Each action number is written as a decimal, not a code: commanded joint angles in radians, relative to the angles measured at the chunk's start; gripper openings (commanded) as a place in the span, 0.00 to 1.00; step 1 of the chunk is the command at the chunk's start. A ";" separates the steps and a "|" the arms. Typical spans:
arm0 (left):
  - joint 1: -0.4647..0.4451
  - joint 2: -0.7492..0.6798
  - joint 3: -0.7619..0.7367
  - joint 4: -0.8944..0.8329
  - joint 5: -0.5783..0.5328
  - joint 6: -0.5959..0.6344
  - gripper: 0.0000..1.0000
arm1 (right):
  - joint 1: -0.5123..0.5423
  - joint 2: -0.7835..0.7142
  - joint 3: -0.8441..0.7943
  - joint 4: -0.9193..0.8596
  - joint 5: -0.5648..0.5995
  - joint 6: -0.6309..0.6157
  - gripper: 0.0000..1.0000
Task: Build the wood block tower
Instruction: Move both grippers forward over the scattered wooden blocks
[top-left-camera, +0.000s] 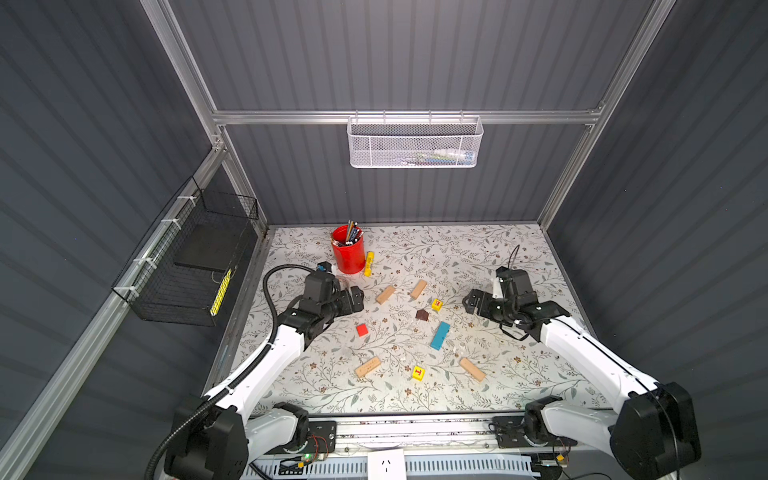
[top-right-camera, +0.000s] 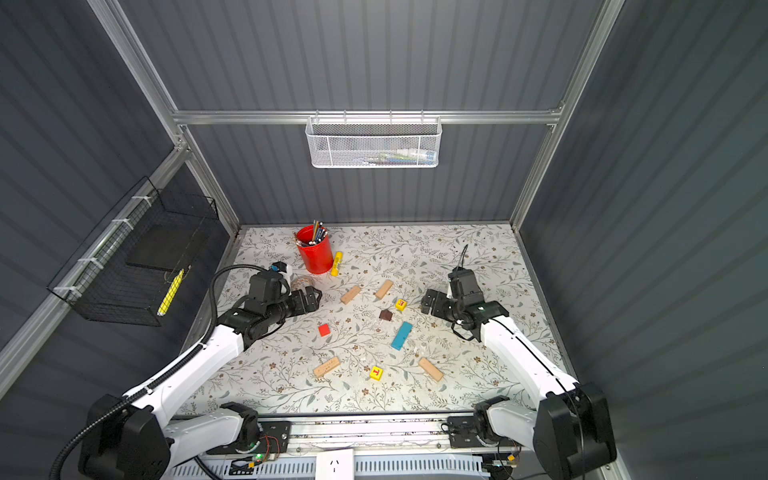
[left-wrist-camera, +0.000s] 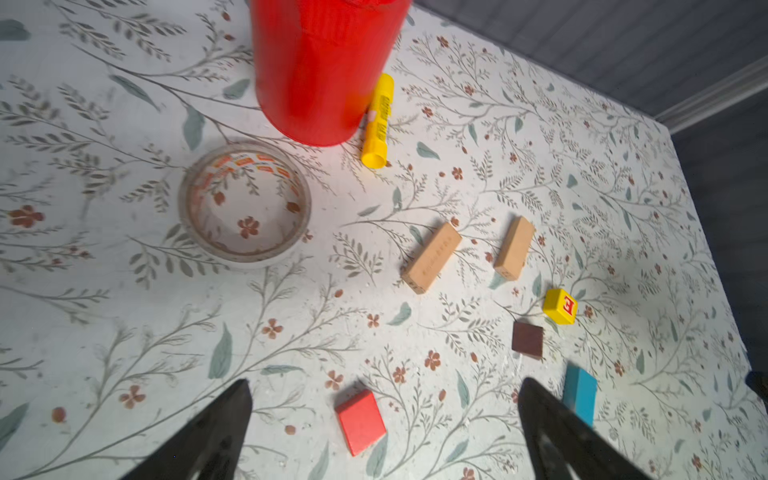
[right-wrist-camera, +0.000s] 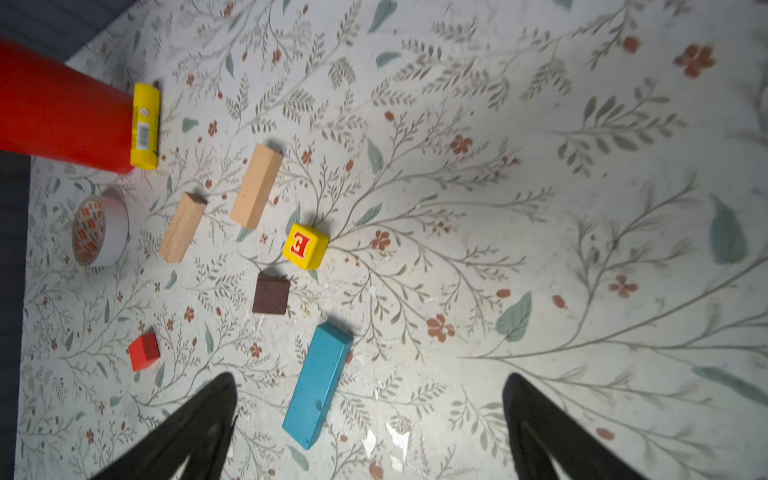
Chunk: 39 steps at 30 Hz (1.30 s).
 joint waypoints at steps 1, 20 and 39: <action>-0.062 0.060 0.047 -0.040 0.016 0.039 1.00 | 0.061 0.021 0.024 -0.051 0.005 0.062 0.99; -0.195 0.685 0.508 -0.153 -0.086 0.265 0.85 | 0.169 0.107 0.083 0.010 -0.009 0.095 0.99; -0.195 0.916 0.731 -0.236 -0.132 0.325 0.62 | 0.166 0.136 0.111 0.010 -0.011 0.072 0.99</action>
